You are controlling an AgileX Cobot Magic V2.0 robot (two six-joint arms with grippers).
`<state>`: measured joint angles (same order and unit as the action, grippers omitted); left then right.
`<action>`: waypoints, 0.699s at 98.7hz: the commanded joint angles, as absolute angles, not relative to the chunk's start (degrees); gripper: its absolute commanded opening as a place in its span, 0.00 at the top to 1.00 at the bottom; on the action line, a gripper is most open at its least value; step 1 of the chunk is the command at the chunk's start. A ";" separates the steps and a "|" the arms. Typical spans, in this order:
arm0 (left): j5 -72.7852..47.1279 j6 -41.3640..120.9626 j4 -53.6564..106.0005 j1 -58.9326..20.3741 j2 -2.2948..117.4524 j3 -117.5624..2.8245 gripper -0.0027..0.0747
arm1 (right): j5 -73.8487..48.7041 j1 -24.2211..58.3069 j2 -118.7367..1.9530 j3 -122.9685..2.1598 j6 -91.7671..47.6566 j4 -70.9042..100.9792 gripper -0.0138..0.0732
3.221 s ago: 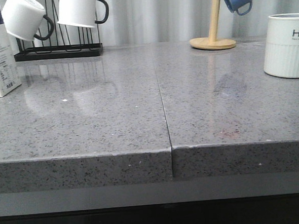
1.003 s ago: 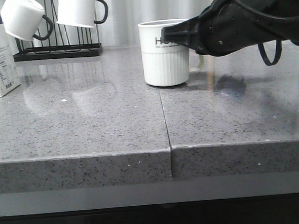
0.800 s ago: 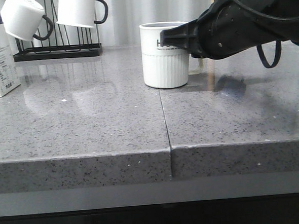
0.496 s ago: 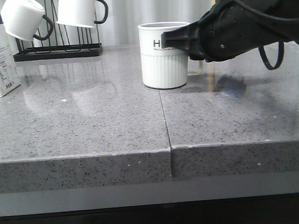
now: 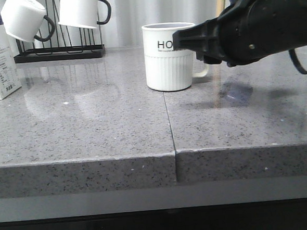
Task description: Place milk next to cup
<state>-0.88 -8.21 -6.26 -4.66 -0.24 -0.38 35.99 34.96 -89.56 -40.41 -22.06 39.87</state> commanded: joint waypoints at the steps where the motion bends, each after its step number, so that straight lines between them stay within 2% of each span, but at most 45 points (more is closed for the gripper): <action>1: 3.73 -8.69 -5.70 -4.56 -2.11 2.50 0.99 | 39.62 35.11 -84.37 -39.75 -22.01 38.65 0.49; 20: 3.73 -8.69 -5.70 -4.56 -2.11 2.50 0.99 | 38.73 34.39 -77.16 -35.68 -22.01 36.78 0.49; 45: 3.73 -8.69 -5.70 -4.56 -2.11 2.50 0.99 | 27.10 27.12 -67.02 -34.11 -20.73 27.79 0.50; 69: 3.73 -8.69 -5.70 -4.56 -2.11 2.50 0.99 | 16.42 15.81 -57.85 -34.11 -4.19 10.01 0.50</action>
<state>-0.88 -8.21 -6.26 -4.66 -0.24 -0.38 16.41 19.75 -61.77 -32.85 -10.27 17.90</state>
